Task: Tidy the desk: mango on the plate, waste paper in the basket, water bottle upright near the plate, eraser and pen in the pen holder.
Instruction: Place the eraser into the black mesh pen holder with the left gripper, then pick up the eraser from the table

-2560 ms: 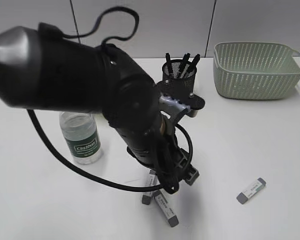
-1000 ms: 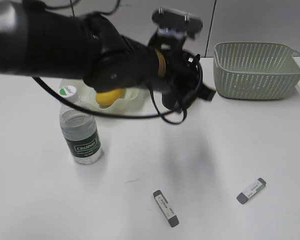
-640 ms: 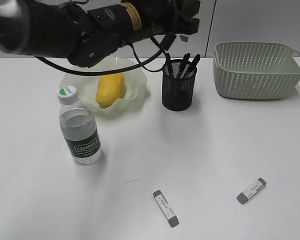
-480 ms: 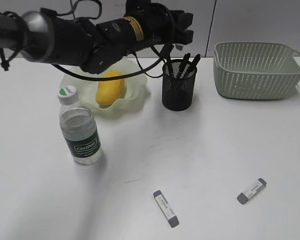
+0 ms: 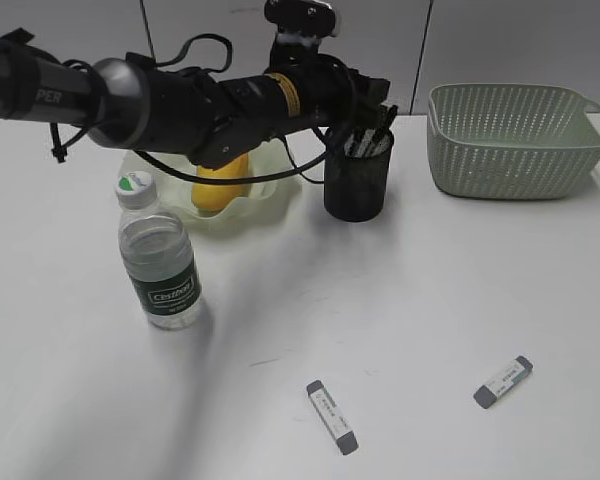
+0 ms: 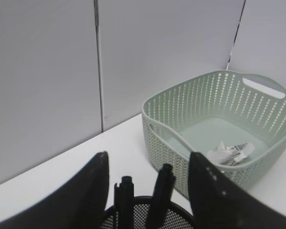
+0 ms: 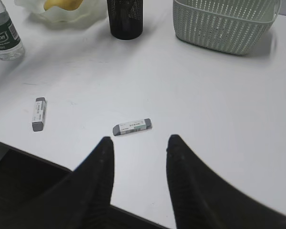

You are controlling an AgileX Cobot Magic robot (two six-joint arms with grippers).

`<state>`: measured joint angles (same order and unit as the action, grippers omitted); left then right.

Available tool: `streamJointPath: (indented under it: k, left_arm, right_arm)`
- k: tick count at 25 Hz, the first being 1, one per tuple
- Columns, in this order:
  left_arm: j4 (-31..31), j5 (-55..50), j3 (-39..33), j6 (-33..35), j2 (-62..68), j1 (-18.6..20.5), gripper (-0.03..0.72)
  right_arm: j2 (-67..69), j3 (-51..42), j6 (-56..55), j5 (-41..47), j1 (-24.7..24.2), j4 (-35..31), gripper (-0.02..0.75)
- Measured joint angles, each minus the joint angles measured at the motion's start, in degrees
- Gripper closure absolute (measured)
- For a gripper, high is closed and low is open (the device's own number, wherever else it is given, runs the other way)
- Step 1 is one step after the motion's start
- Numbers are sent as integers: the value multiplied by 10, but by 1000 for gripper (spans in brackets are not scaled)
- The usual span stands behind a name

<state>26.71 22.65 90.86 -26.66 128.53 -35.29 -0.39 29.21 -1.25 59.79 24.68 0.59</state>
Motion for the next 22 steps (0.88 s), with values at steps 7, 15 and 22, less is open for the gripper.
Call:
streamJointPath:
  k: [7,15,22]
  left_arm:
    - [-7,-295,0,0,-121,-24,308]
    - [-7,-435,-221,18,-406,-29,366]
    - [-38,-618,-479,35,-796,-29,125]
  right_arm:
    - [0,0,0,0,0,0,437]
    - [0,0,0,0,0,0,437]
    - [0,0,0,0,0,0,437]
